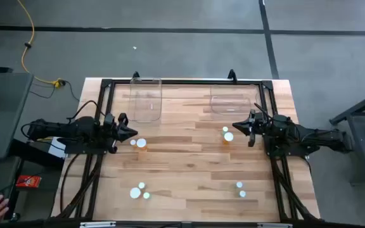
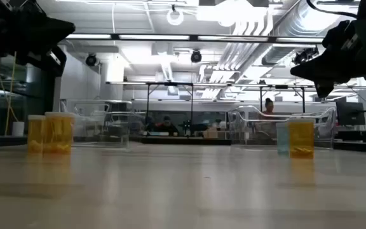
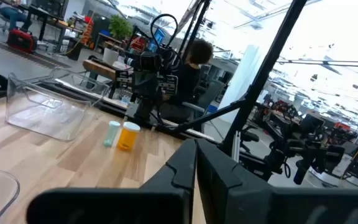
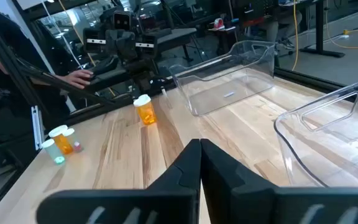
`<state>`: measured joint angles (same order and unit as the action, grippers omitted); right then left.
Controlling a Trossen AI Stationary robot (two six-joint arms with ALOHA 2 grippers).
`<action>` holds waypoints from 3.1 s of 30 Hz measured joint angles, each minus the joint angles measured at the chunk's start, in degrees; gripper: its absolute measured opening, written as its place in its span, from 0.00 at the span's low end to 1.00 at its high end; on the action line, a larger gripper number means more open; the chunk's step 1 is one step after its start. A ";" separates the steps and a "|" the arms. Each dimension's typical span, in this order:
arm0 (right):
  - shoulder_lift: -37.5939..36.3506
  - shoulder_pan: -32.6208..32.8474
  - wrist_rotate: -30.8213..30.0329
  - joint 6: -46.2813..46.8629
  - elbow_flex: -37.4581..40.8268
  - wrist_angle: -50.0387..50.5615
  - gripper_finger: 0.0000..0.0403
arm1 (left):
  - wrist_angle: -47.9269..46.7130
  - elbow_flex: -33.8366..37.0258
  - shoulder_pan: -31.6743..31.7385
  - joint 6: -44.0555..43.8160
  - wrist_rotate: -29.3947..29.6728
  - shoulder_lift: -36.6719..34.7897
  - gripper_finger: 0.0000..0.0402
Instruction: Pick and place medicine bottles into bin by pill shape (circle, oval)
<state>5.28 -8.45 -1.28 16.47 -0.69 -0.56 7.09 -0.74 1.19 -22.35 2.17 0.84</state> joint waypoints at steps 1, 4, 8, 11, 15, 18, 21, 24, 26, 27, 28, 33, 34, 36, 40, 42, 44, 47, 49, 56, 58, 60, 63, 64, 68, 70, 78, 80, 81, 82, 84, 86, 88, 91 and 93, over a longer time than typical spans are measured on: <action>0.02 0.00 0.00 0.00 0.02 0.00 0.00 | 0.00 -0.01 0.00 -0.01 -0.02 0.00 0.01; 0.01 -0.01 0.00 0.00 0.02 0.00 0.00 | 0.00 -0.02 0.00 0.00 -0.02 0.00 0.01; 0.02 0.00 0.00 0.00 0.00 0.00 0.00 | 0.00 0.00 0.00 -0.01 0.00 0.00 0.01; 0.00 0.00 0.00 -0.01 0.01 0.00 0.00 | 0.00 -0.01 0.00 -0.02 -0.02 0.00 0.01; 0.02 -0.02 0.00 0.00 0.02 0.00 0.00 | 0.00 0.00 0.02 0.00 0.00 0.00 0.01; 0.01 0.00 0.00 -0.02 0.01 0.00 0.00 | 0.00 -0.02 0.00 -0.02 -0.02 0.00 0.01; 0.01 -0.01 0.00 -0.01 0.01 0.00 0.00 | 0.00 0.00 0.01 -0.02 -0.02 0.00 0.01; 0.02 -0.01 0.00 -0.01 0.01 0.00 0.00 | 0.00 0.00 0.00 0.00 0.00 0.00 0.01; 0.02 0.00 0.00 -0.01 0.02 0.00 0.00 | 0.00 0.00 0.00 0.00 -0.02 0.00 0.01; 0.01 0.00 0.00 0.00 0.01 0.00 0.00 | -0.02 0.00 0.00 -0.02 -0.02 0.00 0.01; 0.00 0.00 0.00 0.00 0.02 0.00 0.00 | 0.00 0.00 0.00 0.00 -0.01 0.00 0.01; 0.02 -0.01 0.00 0.00 0.00 0.00 0.00 | 0.00 0.00 0.00 -0.01 -0.02 0.00 0.01; 0.02 -0.01 0.00 0.00 0.00 0.00 0.00 | 0.00 -0.02 0.01 0.00 0.00 0.00 0.01; 0.01 -0.01 0.00 -0.02 0.00 0.00 0.00 | 0.00 0.00 0.02 0.00 -0.02 0.00 0.01; 0.01 0.00 0.00 0.00 0.00 0.00 0.00 | 0.00 -0.02 0.00 -0.01 -0.02 0.00 0.01; 0.02 -0.01 0.00 -0.01 0.01 0.00 0.00 | 0.00 -0.02 0.00 -0.01 -0.02 0.00 0.01; 0.02 -0.02 0.00 -0.01 0.00 0.00 0.00 | 0.00 -0.02 0.00 -0.02 -0.02 0.00 0.01; 0.02 -0.02 0.00 0.00 0.02 0.00 0.00 | 0.00 0.00 0.00 -0.02 -0.01 0.00 0.01; 0.02 -0.01 0.00 0.00 0.01 0.00 0.00 | 0.00 -0.02 0.00 0.00 -0.02 0.00 0.01; 0.00 -0.02 0.00 -0.02 0.00 0.00 0.00 | 0.00 0.00 0.00 -0.02 -0.02 0.00 0.01; 0.02 -0.01 0.00 0.00 0.02 0.00 0.00 | 0.00 -0.02 0.00 0.00 -0.02 0.00 0.01; 0.01 0.00 0.00 0.00 0.02 0.00 0.00 | 0.00 -0.01 0.00 0.00 -0.01 0.00 0.01; 0.01 0.00 0.00 -0.01 0.02 0.00 0.00 | 0.00 0.00 0.00 -0.02 -0.02 0.00 0.01; 0.02 -0.02 0.00 0.00 0.02 0.00 0.00 | 0.00 -0.02 0.01 0.00 -0.02 0.00 0.01; 0.01 0.00 0.00 -0.02 0.00 0.00 0.00 | 0.00 -0.02 0.00 -0.02 -0.01 0.00 0.01; 0.02 0.00 0.00 0.00 0.01 0.00 0.00 | 0.00 -0.01 0.00 -0.02 -0.01 0.00 0.01; 0.00 -0.02 0.00 -0.02 0.01 0.00 0.00 | 0.11 0.00 0.00 -0.04 0.00 0.00 0.01; 0.01 0.00 0.00 -0.01 0.01 0.00 0.00 | 0.57 0.00 0.02 -0.45 0.00 -0.02 0.01; 0.02 0.00 0.00 0.00 0.02 0.00 0.00 | 0.59 0.00 0.00 -1.31 0.00 -0.02 0.01; 0.02 0.00 0.00 0.00 0.00 0.00 0.00 | 0.59 0.00 0.00 -2.65 0.00 -0.02 0.01; 0.02 0.00 0.00 0.00 0.01 0.00 0.00 | 1.41 0.00 0.00 -5.42 1.03 0.00 0.01; 0.02 0.00 0.00 -0.01 0.01 0.00 0.00 | 4.37 0.00 0.00 -9.72 4.54 0.02 0.01; 0.02 0.00 0.00 -0.02 0.00 0.00 0.00 | 9.86 0.00 0.00 -13.44 8.83 0.37 0.01; 0.02 -0.02 0.00 0.00 0.02 0.00 0.00 | 16.05 -1.00 -0.09 -14.55 13.67 2.86 0.02; 0.02 0.00 0.00 0.00 0.01 0.00 0.00 | 16.63 -3.63 -0.35 -14.79 16.93 6.35 0.04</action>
<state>5.30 -8.45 -1.28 16.47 -0.68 -0.56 23.72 -4.37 0.84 -37.15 19.10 7.20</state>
